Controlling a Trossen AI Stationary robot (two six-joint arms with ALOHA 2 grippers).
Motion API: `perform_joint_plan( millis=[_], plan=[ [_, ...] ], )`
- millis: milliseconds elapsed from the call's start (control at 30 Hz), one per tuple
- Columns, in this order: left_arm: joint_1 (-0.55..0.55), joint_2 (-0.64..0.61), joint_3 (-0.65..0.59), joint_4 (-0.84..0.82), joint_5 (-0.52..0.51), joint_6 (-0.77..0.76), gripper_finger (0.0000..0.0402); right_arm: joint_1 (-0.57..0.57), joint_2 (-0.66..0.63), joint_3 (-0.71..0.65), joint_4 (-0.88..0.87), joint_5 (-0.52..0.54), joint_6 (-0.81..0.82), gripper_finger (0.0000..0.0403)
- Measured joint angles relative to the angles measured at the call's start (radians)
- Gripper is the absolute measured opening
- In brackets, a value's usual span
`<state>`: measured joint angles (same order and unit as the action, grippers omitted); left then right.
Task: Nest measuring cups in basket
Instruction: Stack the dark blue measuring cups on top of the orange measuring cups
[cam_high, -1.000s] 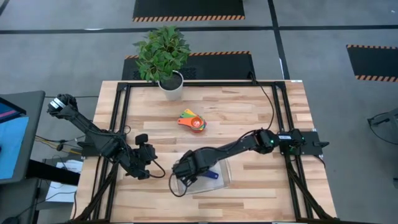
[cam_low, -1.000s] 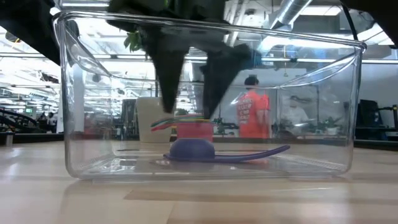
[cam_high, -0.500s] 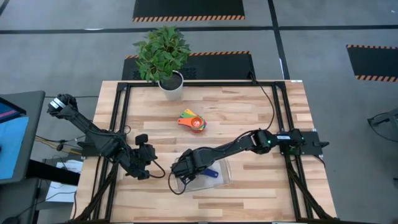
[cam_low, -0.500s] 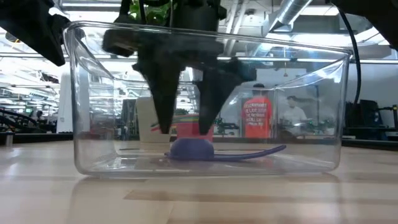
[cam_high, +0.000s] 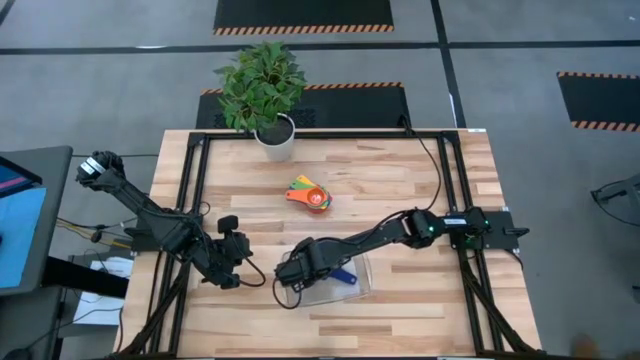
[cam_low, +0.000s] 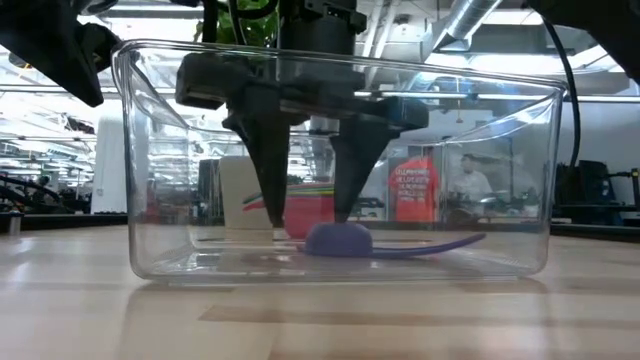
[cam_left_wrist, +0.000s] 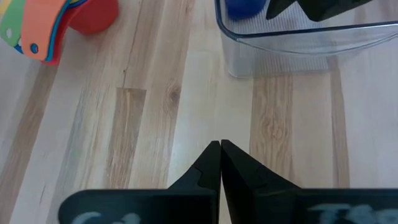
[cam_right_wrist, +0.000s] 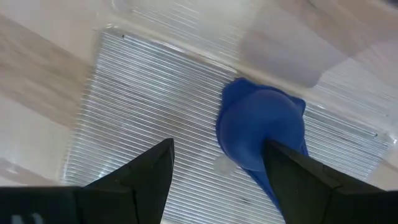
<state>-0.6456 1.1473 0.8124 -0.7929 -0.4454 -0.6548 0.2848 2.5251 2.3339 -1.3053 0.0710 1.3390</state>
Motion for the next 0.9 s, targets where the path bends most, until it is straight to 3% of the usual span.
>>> perform_joint_plan(
  millis=[367, 900],
  plan=[
    [0.0, 0.0, 0.0, 0.0, 0.002, 0.001, 0.0, 0.016, -0.026, 0.016, -0.137, 0.048, 0.145, 0.0271],
    [0.0, 0.0, 0.0, 0.0, 0.04, 0.027, 0.0, 0.019, -0.015, 0.017, -0.12, 0.115, 0.185, 0.0271]
  ],
)
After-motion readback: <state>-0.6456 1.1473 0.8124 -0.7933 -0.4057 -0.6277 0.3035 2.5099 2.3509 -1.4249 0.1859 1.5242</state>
